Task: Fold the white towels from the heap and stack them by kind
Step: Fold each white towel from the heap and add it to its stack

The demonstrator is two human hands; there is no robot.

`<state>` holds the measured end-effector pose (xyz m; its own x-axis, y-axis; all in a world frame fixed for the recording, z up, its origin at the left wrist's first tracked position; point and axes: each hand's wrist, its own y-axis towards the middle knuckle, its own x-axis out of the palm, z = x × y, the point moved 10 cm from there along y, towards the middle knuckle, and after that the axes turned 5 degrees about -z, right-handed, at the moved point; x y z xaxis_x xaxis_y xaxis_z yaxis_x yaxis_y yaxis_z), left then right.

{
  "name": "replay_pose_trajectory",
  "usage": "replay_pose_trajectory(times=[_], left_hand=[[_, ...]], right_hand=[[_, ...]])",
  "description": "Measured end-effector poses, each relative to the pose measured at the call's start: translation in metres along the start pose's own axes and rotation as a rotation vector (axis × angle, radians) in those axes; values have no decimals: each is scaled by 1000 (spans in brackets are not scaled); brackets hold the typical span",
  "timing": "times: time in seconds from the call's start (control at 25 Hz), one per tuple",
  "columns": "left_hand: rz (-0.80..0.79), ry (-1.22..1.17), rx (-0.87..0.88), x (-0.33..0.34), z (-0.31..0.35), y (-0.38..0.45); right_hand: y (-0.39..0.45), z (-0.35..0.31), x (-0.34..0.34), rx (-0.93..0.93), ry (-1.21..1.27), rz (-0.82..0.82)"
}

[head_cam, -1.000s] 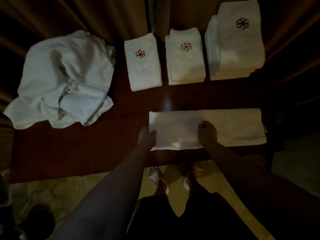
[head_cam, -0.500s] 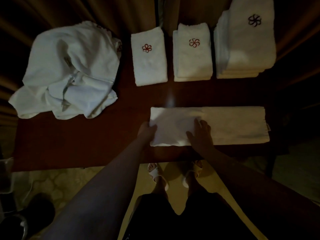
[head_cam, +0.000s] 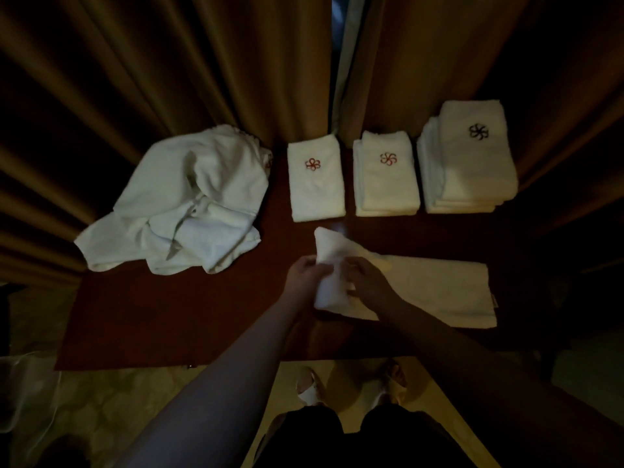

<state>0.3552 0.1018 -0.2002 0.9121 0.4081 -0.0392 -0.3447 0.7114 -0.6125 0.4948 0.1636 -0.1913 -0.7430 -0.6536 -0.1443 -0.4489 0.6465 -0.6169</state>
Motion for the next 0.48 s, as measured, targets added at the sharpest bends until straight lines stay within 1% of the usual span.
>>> replay_pose_trajectory(times=[0.04,0.12,0.2,0.28,0.32,0.4,0.48], left_hand=[[-63,50,42,9,8,-4],[-174,131,118,28,27,-14],[-255,27,114,45,36,-19],[-333,63,163,66,48,-21],[-360,45,137,76,48,-19],[-338,-22,53,90,42,-15],[-206,-46,-38,95,31,-8]], right_hand=[[-6,-8,7,23,62,-14],[-19,-21,0,51,107,54],[-28,-31,-20,19,137,154],[-36,-32,-46,0,182,239],[-39,-28,-61,13,188,282],[-43,-18,-90,39,181,332],[-47,-6,-116,47,196,352]])
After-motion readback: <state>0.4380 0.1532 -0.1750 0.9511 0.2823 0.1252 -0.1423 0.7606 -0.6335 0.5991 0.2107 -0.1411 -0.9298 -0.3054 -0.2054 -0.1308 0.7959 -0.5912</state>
